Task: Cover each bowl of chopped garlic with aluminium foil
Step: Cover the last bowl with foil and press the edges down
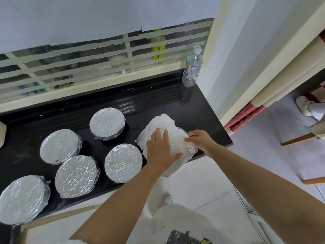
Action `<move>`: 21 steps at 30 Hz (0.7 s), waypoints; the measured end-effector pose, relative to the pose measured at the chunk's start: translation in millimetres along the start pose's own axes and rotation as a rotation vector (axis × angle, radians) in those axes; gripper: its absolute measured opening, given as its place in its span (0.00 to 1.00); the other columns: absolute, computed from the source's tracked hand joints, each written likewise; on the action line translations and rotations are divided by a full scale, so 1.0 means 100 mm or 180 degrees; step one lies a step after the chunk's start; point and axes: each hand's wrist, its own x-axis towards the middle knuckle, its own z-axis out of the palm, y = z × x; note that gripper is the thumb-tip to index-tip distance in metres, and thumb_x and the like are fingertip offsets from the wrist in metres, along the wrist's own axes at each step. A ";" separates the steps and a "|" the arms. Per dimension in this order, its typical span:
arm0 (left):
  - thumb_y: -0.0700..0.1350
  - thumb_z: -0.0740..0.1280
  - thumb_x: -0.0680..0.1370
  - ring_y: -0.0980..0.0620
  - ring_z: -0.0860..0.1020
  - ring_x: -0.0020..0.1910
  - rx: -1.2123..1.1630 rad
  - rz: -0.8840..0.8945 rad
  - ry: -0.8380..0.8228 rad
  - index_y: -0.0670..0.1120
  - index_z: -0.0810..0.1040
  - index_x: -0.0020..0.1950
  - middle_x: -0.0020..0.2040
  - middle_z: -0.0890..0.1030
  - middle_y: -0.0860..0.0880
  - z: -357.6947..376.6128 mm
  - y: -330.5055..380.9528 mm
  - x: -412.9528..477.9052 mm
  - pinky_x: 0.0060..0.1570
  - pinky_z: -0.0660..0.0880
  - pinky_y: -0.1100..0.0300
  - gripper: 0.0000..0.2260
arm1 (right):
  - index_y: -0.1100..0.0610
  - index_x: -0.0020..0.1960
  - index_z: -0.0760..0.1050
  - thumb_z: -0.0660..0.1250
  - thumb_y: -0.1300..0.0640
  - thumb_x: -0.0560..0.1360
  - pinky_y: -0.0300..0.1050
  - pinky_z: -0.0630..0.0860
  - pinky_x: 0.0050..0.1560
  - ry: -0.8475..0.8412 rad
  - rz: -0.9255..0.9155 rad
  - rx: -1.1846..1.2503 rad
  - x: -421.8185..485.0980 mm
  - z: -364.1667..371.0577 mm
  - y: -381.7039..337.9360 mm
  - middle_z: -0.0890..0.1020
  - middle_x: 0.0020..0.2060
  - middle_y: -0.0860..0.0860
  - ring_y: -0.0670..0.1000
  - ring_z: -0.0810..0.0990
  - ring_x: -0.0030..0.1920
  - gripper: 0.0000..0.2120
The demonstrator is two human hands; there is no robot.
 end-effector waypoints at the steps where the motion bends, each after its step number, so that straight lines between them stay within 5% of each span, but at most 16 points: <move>1: 0.68 0.65 0.73 0.42 0.50 0.78 -0.0015 -0.0007 -0.0044 0.44 0.47 0.80 0.80 0.48 0.39 0.01 0.00 0.01 0.74 0.55 0.48 0.47 | 0.63 0.59 0.77 0.73 0.62 0.72 0.50 0.76 0.57 -0.0020 0.0050 0.0051 0.00 -0.01 0.03 0.81 0.53 0.59 0.58 0.79 0.55 0.16; 5: 0.67 0.67 0.72 0.43 0.49 0.79 -0.0211 0.0055 -0.0100 0.44 0.45 0.80 0.80 0.46 0.41 0.03 -0.04 0.03 0.75 0.51 0.51 0.49 | 0.60 0.55 0.79 0.73 0.62 0.72 0.43 0.77 0.47 -0.0188 0.0163 0.0343 -0.03 -0.03 0.14 0.83 0.50 0.56 0.54 0.81 0.51 0.12; 9: 0.72 0.65 0.70 0.45 0.45 0.79 -0.0039 0.0227 0.0027 0.45 0.43 0.80 0.81 0.44 0.43 0.03 -0.12 0.04 0.76 0.46 0.51 0.52 | 0.62 0.50 0.79 0.72 0.61 0.74 0.37 0.74 0.37 -0.0366 0.0295 0.0829 -0.07 0.02 0.22 0.81 0.43 0.55 0.48 0.78 0.36 0.07; 14: 0.75 0.65 0.67 0.45 0.40 0.79 0.0157 0.0363 -0.0044 0.46 0.38 0.80 0.80 0.40 0.44 0.04 -0.17 -0.02 0.77 0.42 0.47 0.57 | 0.64 0.45 0.76 0.70 0.65 0.75 0.50 0.77 0.57 -0.0479 0.0451 0.1383 -0.15 0.10 0.32 0.80 0.44 0.59 0.56 0.79 0.47 0.03; 21: 0.73 0.67 0.67 0.39 0.37 0.78 0.0245 0.0283 -0.0148 0.47 0.37 0.80 0.79 0.37 0.38 0.05 -0.10 -0.05 0.75 0.40 0.42 0.57 | 0.63 0.45 0.77 0.68 0.71 0.74 0.45 0.79 0.52 -0.0547 0.0601 0.1740 -0.22 0.10 0.40 0.82 0.44 0.57 0.53 0.81 0.46 0.05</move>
